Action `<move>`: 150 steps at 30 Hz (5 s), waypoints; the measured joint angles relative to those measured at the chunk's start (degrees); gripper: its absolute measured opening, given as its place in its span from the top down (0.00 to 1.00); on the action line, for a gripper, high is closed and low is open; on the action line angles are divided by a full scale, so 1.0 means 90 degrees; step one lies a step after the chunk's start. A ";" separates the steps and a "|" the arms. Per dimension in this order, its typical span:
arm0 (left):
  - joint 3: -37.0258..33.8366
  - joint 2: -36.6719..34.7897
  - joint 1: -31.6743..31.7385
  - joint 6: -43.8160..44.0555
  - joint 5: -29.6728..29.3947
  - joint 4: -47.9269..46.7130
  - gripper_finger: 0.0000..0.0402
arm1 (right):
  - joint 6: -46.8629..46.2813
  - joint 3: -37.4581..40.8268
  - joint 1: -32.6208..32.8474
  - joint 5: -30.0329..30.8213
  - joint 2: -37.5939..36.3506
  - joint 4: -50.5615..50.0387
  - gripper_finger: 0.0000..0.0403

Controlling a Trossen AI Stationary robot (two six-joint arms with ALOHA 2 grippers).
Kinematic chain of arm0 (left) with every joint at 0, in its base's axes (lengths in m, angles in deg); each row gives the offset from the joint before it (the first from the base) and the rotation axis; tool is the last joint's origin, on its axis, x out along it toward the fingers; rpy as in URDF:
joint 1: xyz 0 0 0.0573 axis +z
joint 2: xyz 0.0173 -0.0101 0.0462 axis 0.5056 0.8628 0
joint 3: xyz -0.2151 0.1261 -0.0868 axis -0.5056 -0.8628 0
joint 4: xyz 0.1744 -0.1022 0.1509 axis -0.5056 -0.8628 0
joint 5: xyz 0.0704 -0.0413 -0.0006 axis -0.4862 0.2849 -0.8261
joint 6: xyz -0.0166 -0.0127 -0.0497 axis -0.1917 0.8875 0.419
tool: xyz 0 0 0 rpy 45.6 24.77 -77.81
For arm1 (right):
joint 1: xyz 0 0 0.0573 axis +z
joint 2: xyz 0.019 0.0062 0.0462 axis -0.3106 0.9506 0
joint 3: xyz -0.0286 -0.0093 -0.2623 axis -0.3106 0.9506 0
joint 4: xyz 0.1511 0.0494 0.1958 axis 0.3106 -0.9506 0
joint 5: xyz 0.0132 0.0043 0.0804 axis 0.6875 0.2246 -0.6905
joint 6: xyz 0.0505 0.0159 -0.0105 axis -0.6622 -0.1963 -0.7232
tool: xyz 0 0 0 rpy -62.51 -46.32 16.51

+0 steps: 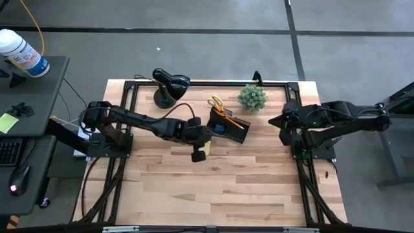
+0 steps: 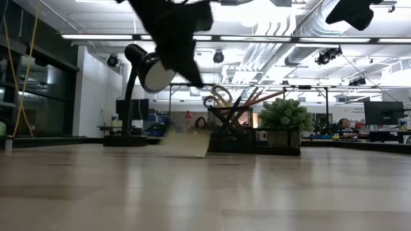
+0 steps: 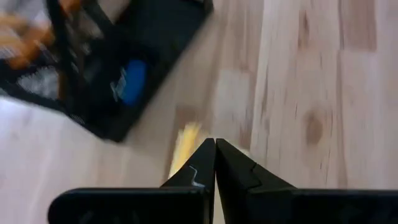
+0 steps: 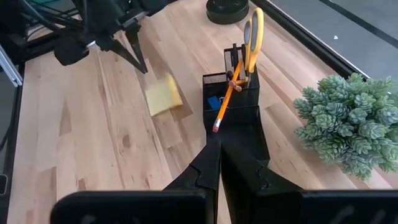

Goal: Pick and place office supplies into organizer
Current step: Put the sticky notes into the desk organizer

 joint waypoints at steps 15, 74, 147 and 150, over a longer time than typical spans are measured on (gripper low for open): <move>0.0843 -0.0001 0.0002 -0.0831 -0.0100 -0.0740 1.00 | 0.0089 0.0000 -0.0002 0.0048 -0.0147 -0.0073 0.97; 0.1015 0.2140 0.1248 -0.2528 0.1937 -0.1226 0.98 | -0.0029 0.0000 -0.0002 0.0015 -0.0144 -0.0024 0.97; 0.6701 0.4167 0.0879 -0.5333 0.0815 -0.2904 1.00 | -0.0053 -0.0002 -0.0002 0.0266 -0.0815 -0.0168 0.97; 0.6682 0.4202 0.0875 -0.5334 0.0778 -0.2853 1.00 | -0.0028 -0.0002 0.0000 0.0198 -0.0800 -0.0170 0.97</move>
